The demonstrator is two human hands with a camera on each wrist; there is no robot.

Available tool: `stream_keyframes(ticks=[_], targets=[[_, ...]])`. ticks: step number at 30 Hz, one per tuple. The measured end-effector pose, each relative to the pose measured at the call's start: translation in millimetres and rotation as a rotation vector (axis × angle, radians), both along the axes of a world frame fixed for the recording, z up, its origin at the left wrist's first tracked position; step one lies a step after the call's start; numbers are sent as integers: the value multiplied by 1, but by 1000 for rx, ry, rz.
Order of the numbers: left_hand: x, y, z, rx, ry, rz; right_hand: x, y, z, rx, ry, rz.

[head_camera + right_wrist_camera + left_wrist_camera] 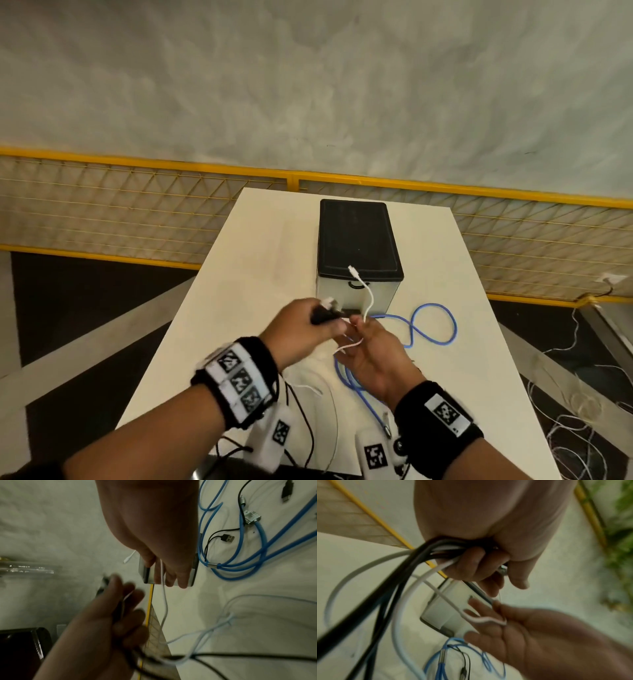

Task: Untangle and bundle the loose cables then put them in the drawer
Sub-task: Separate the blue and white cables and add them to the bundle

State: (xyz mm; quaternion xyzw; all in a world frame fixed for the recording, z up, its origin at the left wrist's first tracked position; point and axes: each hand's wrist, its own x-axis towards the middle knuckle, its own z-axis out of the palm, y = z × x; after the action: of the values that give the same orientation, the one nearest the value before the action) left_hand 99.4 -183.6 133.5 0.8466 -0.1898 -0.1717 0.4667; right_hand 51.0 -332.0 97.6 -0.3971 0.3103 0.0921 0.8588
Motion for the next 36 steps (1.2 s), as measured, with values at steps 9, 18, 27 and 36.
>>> stream_keyframes(ticks=[9,18,27,36], targets=[[-17,-20,-36,131,-46,-109,-19,2,0,98,2,115],[-44,34,-56,198,220,-367,-12,-45,22,-149,49,138],[-51,32,-49,147,237,-380,-46,-15,-19,-348,316,763],[-56,21,-37,68,292,-413,-61,-28,-33,-732,227,1287]])
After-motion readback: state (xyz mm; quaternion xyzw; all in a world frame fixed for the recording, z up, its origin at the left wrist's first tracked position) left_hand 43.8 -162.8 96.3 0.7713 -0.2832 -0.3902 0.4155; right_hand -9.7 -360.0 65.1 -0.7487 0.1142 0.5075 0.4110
